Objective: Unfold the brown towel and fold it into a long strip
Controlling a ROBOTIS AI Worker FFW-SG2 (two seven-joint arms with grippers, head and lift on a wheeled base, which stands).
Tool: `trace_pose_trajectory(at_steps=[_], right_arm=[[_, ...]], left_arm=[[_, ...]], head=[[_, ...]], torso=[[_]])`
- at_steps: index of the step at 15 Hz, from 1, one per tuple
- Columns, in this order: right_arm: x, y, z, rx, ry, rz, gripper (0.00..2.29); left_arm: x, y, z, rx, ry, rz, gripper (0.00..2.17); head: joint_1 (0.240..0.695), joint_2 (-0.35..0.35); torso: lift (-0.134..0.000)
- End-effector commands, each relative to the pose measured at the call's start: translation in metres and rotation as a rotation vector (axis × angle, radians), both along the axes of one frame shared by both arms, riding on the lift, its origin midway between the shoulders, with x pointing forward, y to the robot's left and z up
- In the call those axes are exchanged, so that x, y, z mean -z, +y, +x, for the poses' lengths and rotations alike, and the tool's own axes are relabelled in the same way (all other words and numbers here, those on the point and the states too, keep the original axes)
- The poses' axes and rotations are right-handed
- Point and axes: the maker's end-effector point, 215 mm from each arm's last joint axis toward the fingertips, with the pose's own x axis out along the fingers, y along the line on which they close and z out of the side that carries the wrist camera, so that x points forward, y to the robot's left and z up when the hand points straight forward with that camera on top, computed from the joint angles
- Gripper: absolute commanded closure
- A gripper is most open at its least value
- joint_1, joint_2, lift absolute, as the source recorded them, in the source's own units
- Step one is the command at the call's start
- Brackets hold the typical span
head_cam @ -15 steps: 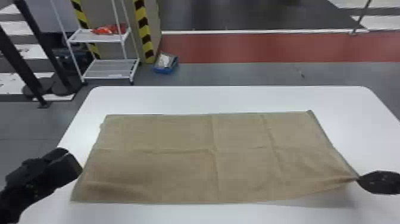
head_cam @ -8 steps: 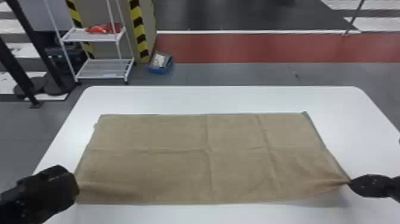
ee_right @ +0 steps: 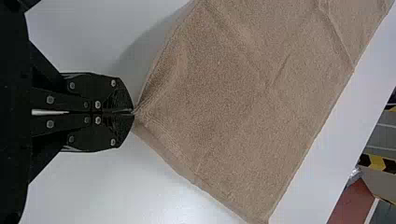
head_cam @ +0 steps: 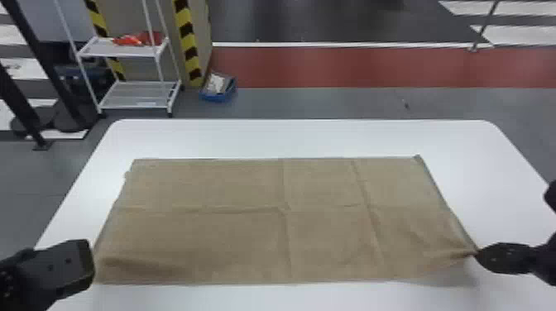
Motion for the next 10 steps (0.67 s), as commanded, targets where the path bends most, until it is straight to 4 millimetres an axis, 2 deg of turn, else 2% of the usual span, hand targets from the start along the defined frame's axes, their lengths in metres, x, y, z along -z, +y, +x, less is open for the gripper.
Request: trace_pose_trajectory(at_steps=[1,4,8,10], right_arm=[[0.0005,0.0006,-0.0004,0.0,0.002,0.001,1.48],[0.0008,-0.0005,-0.001,0.004,0.002,0.0,1.48],[0.0052,-0.002,-0.0059,0.011,0.012,0.003,1.48],[0.0066,-0.0014,-0.0077,0.012,0.015,0.006,1.48]], left_arm=[[0.008,-0.0012,-0.001,0.008,0.025,-0.005,0.97],[0.0159,-0.0039,-0.0077,0.004,0.057,-0.02,0.95],[0.016,-0.0028,-0.0088,-0.002,0.048,-0.018,0.9],[0.0143,-0.004,-0.0068,-0.003,0.037,-0.021,0.64]], head=[[0.695,0.005],[0.695,0.003],[0.695,-0.002],[0.695,-0.003]], torso=[[-0.123],[-0.123],[-0.123],[-0.123]])
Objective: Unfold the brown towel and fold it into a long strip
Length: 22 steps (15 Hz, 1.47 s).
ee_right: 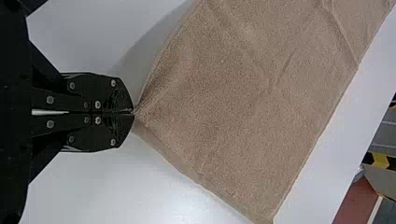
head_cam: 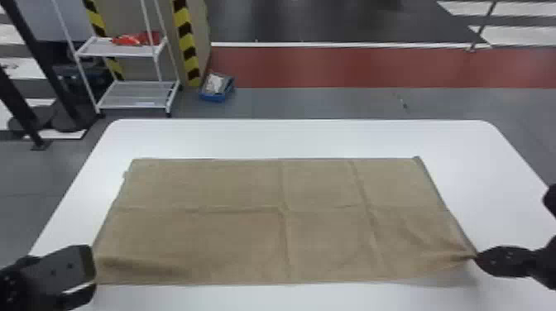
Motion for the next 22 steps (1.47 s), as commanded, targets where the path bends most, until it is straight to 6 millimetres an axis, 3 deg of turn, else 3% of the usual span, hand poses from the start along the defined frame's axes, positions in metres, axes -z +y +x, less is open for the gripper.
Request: trace_pose_trajectory(at_steps=[1,8,10,12,14,15,17,19,22], right_arm=[[0.002,0.0,-0.004,0.002,0.007,0.004,1.48],[0.001,-0.003,-0.003,0.01,0.003,0.004,1.48],[0.0,-0.004,-0.003,0.012,0.002,0.004,1.48],[0.001,-0.002,-0.003,0.014,0.0,0.009,1.48],[0.0,-0.002,-0.003,0.015,-0.002,0.01,1.48],[-0.001,-0.003,-0.003,0.017,-0.004,0.009,1.48],[-0.007,-0.008,-0.001,0.03,-0.019,0.02,1.48],[-0.022,-0.016,0.009,0.058,-0.054,0.039,1.48],[-0.047,-0.028,0.031,0.137,-0.088,0.085,1.48]], left_arm=[[-0.002,0.001,0.001,-0.007,-0.008,-0.002,0.57],[0.013,0.006,-0.002,0.0,0.022,0.007,0.57],[0.018,0.008,0.002,0.0,0.022,0.011,0.73],[0.023,0.001,0.003,0.041,0.028,0.009,0.73],[0.024,0.003,0.008,0.039,0.017,0.014,1.6],[0.021,0.006,0.012,0.032,-0.006,0.022,1.73],[0.014,0.009,0.015,0.03,-0.019,0.029,1.74],[-0.005,0.012,0.023,0.03,-0.047,0.029,1.89],[-0.044,0.006,0.044,0.051,-0.078,0.005,1.89]], head=[[0.695,-0.003],[0.695,-0.002],[0.695,0.0],[0.695,0.002],[0.695,-0.001],[0.695,-0.004],[0.695,-0.002],[0.695,-0.001],[0.695,-0.011]], torso=[[-0.123],[-0.123],[-0.123],[-0.123],[-0.123],[-0.123],[-0.123],[-0.123],[-0.123]])
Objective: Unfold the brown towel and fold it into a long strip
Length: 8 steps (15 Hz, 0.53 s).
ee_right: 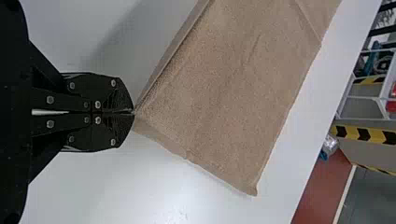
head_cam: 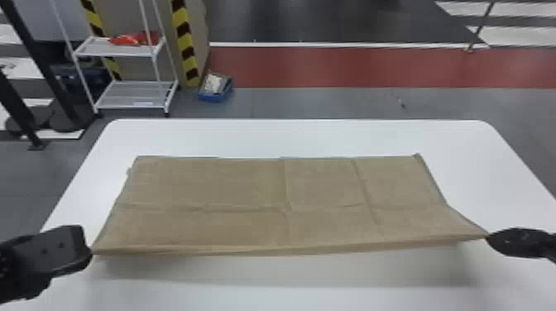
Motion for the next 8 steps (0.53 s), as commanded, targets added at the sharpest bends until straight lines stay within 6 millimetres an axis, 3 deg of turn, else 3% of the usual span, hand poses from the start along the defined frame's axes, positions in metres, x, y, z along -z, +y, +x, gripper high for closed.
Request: trace_pose_trajectory(at_steps=[1,4,8], right_arm=[[-0.018,-0.01,0.018,0.047,-0.024,0.024,1.48],[-0.022,-0.02,0.042,0.103,-0.02,0.061,1.48],[-0.009,-0.026,0.078,0.16,0.048,0.089,1.48]], left_arm=[[-0.033,-0.004,0.024,0.01,-0.047,-0.017,1.89],[-0.062,-0.026,0.06,0.052,-0.085,-0.054,1.89],[-0.059,-0.061,0.127,0.078,-0.067,-0.104,1.89]], head=[[0.695,-0.023],[0.695,-0.051],[0.695,-0.09]], torso=[[-0.123],[-0.123],[-0.123]])
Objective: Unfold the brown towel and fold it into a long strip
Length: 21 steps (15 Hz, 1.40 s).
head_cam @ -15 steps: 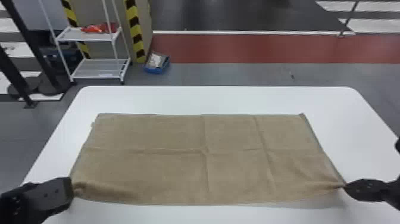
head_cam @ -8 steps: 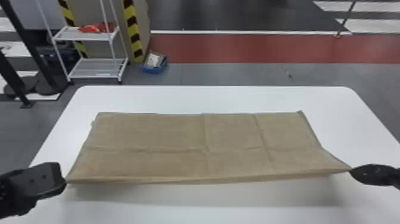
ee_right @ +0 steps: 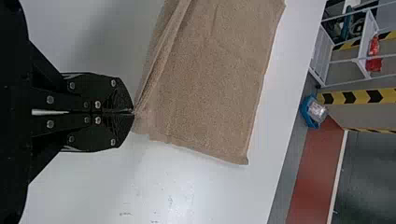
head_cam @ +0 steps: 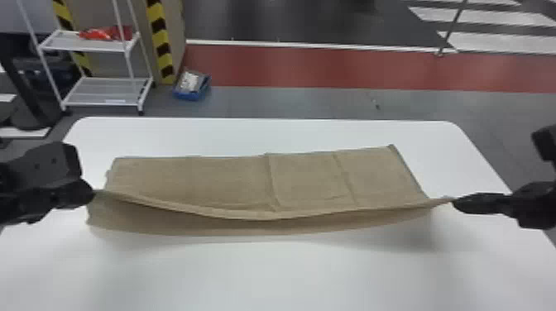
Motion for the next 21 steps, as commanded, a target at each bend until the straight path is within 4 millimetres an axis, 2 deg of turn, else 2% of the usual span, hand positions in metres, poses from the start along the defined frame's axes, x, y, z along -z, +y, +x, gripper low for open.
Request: trace_pose_trajectory(at_steps=[1,4,8,11,16,21], right_arm=[[0.005,-0.004,0.022,0.03,0.044,0.016,1.48],[0.001,-0.006,0.054,0.057,0.074,0.051,1.48],[-0.01,-0.004,0.094,0.067,0.119,0.081,1.48],[-0.022,0.012,0.118,0.06,0.152,0.089,1.48],[-0.025,0.034,0.139,0.064,0.245,0.144,1.48],[-0.027,0.032,0.14,0.076,0.272,0.16,1.48]], left_arm=[[0.008,-0.02,0.041,0.007,0.022,-0.014,1.89],[0.024,-0.023,0.081,-0.02,0.062,-0.026,1.89],[0.043,0.004,0.105,-0.084,0.107,-0.008,1.89],[0.057,0.019,0.121,-0.117,0.142,0.005,1.89],[0.067,0.029,0.15,-0.134,0.158,0.021,1.89],[0.052,0.029,0.166,-0.124,0.145,0.028,1.89]], head=[[0.695,-0.104],[0.695,-0.12],[0.695,-0.105],[0.695,-0.084],[0.695,-0.039],[0.695,-0.021]], torso=[[-0.123],[-0.123],[-0.123],[-0.123],[-0.123],[-0.123]])
